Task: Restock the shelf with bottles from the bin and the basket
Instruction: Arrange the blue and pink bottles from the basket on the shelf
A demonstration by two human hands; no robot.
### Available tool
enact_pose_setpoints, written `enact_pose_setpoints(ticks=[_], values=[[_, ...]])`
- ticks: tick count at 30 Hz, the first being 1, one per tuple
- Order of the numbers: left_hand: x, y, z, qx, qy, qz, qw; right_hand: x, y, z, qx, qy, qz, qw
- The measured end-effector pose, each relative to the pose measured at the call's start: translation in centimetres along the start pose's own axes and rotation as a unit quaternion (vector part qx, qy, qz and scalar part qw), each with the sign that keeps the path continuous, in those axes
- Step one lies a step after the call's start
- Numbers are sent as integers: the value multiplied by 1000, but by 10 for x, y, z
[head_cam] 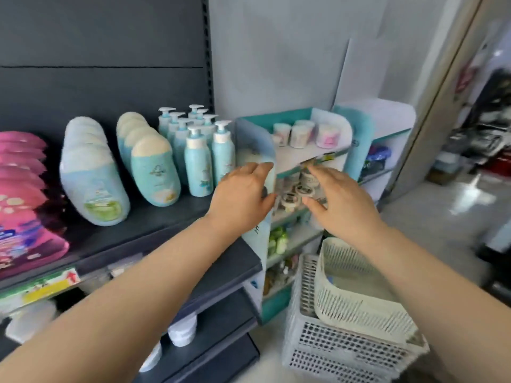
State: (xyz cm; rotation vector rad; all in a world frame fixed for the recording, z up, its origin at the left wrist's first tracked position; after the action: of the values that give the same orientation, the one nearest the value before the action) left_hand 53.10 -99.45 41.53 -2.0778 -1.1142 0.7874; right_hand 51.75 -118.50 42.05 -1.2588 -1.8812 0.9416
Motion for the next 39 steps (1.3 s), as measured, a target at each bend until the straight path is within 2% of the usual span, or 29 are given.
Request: enact_pose_setpoints(ticks=[3,7,13,23,28,31,35,39], values=[[-31,46,-10,20,13,33,999,-55,8,17,15,25,-4,1000],[-61,112,-21,83,21,67,994,-124,31,41,23,84,-27,996],[-74,222,-35,168,32,101,980,-212,78,65,63,182,-27,981],[-55,403,-49,319,-38,161,933,-305,192,74,206,253,1,945],[-44,449,-27,365,-110,191,905,-316,260,79,266,253,-60,928],[-37,473,-10,387,-160,201,886,-319,312,77,333,228,-97,910],[-25,492,6,365,-231,196,880,-323,383,73,417,170,-131,883],[-19,504,17,342,-267,188,881,-328,429,77,478,138,-139,856]])
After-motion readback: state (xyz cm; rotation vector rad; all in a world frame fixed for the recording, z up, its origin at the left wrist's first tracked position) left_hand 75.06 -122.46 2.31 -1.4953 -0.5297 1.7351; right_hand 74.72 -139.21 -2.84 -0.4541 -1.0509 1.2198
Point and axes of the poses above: each hand's wrist, its own z-axis away from the middle knuckle, its own y-axis out of the palm, x = y × z, the point moved 1 cm from there along -z, towards the middle knuckle, and after that the axes turned 4 degrees about -x, right-handed, at the moved point
